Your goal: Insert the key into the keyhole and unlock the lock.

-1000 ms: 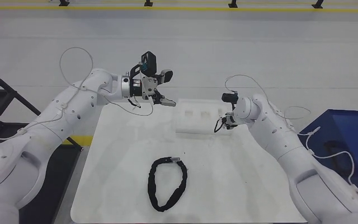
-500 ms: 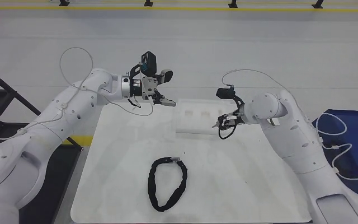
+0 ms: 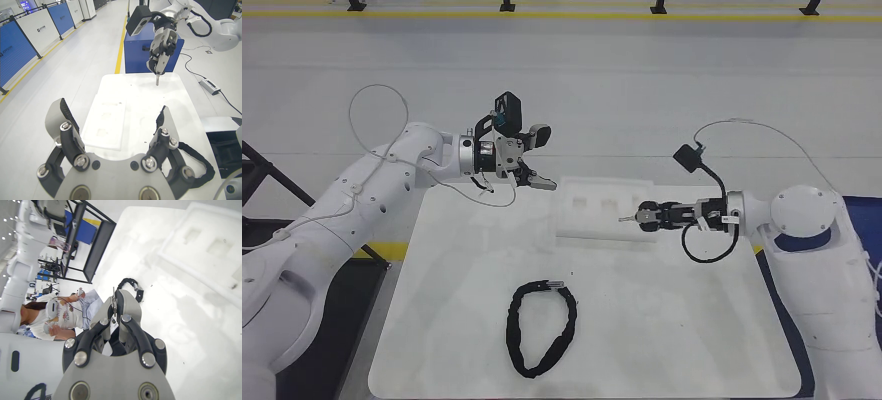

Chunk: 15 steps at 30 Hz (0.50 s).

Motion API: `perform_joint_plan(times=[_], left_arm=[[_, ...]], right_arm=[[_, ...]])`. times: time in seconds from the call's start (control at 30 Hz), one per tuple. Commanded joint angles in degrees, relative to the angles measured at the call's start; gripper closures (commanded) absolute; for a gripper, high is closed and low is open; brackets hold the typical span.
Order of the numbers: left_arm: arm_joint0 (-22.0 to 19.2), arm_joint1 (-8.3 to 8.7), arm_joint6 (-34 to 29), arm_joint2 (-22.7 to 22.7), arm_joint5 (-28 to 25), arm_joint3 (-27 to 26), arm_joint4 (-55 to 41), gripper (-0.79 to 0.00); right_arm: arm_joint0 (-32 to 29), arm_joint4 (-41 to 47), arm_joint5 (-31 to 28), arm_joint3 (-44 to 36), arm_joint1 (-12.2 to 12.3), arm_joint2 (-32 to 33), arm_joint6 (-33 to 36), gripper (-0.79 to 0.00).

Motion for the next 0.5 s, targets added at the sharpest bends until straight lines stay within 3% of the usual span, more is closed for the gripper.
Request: perform_joint_plan(times=[0.0,0.2,0.47], left_arm=[[0.00,0.00,0.00,0.00,0.00,0.00,0.00,-0.785],[0.00,0.00,0.00,0.00,0.00,0.00,0.00,-0.785],[0.00,0.00,0.00,0.00,0.00,0.00,0.00,-0.785]], right_arm=[[-0.64,1.65,-0.40,0.05,0.06,0.68,-2.12,0.000],[-2.47,5.26,-3.80,-0.11,0.08,2.39,-9.96,0.000],[-2.47,5.26,-3.80,-0.11,0.08,2.39,-9.96,0.000]])
